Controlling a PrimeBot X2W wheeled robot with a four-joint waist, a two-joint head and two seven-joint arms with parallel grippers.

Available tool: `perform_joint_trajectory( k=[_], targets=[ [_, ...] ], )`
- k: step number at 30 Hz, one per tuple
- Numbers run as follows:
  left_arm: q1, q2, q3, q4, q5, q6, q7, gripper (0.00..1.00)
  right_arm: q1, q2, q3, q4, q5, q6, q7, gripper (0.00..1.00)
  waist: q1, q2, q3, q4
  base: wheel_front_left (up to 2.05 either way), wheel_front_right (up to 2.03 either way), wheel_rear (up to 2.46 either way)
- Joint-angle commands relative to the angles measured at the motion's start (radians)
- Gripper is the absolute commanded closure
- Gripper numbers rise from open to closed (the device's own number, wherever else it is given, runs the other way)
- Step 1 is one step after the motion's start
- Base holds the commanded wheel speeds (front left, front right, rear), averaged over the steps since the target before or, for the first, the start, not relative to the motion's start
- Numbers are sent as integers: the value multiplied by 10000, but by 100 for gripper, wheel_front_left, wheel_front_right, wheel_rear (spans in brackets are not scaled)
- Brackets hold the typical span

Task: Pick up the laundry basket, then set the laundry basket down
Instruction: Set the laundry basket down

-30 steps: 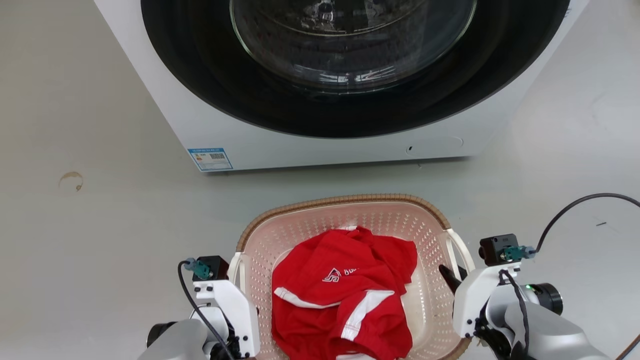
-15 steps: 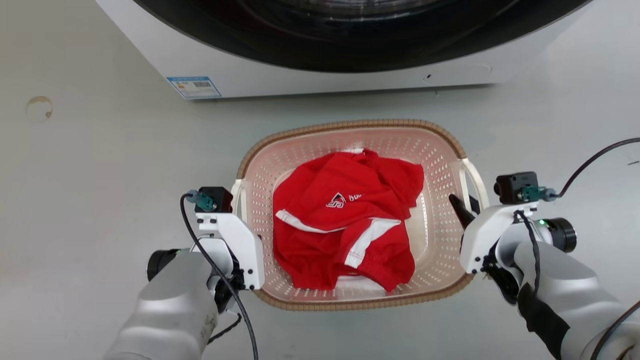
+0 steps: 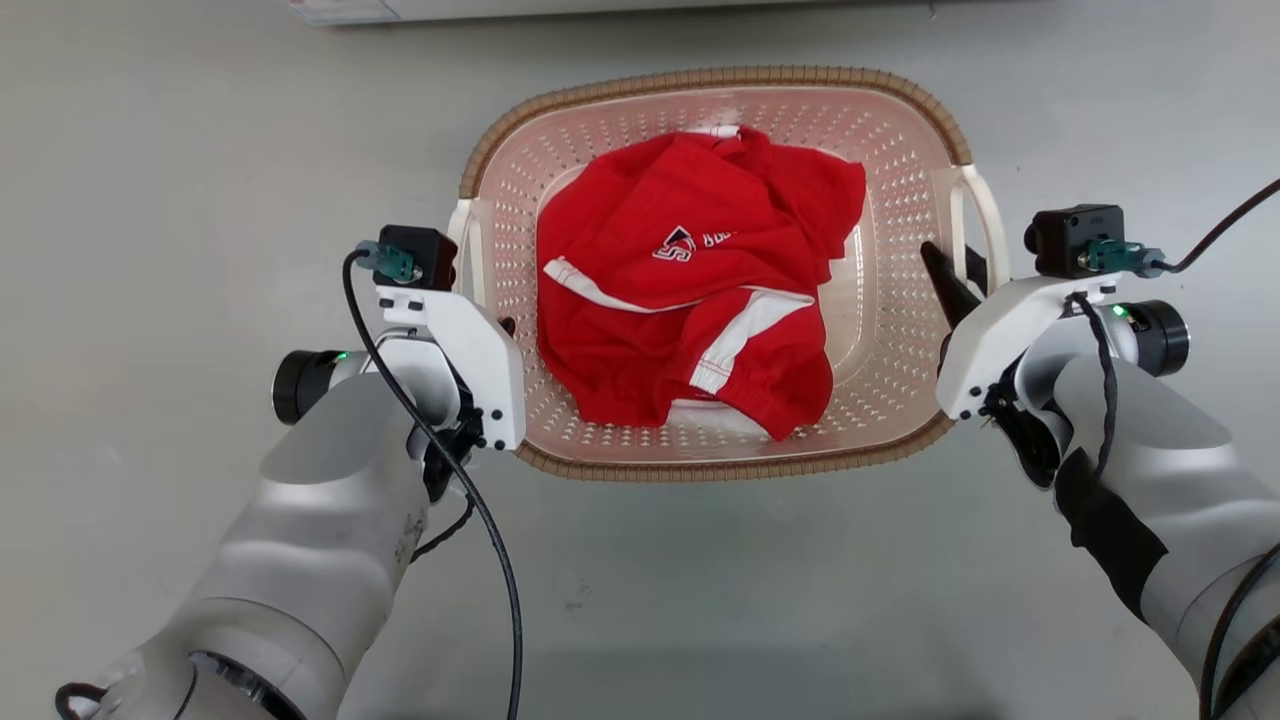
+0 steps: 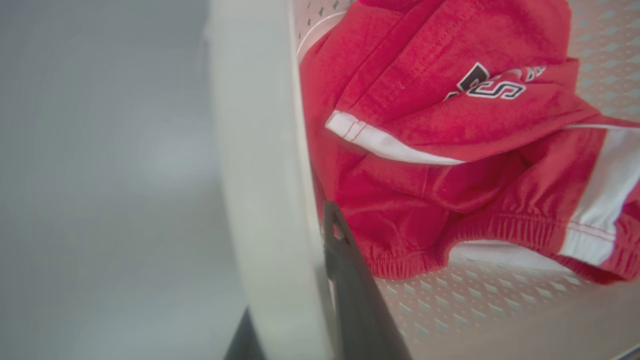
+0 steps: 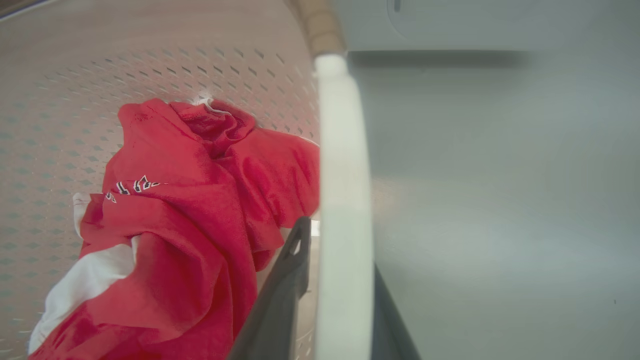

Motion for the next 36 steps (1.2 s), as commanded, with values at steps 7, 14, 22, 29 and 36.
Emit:
perform_joint_trajectory(
  k=[7,14,22,29,36],
  targets=[
    [-583,892,7,330,250,153,-181,100,-1,-920,-828,237,-916,-53,-147,100,-1,0,991,185,0,0,0],
    [-914,743,-49,330,295,106,-436,100,-140,-1077,-1694,-41,-1820,-53,-148,100,-1,0,1503,305,0,0,0],
    [-1053,629,-111,330,328,44,-808,100,6,-1113,-2540,-231,-2749,-53,-148,100,-1,0,1681,397,0,0,0],
    [-1119,580,-199,330,366,-106,-1183,100,130,-1060,-3024,-352,-3313,-53,-148,100,-1,0,1723,386,0,0,0],
    [-1089,526,-294,330,347,-279,-1527,100,191,-1008,-3410,-519,-3735,-53,-149,100,-1,0,1801,347,0,0,0]
  ],
)
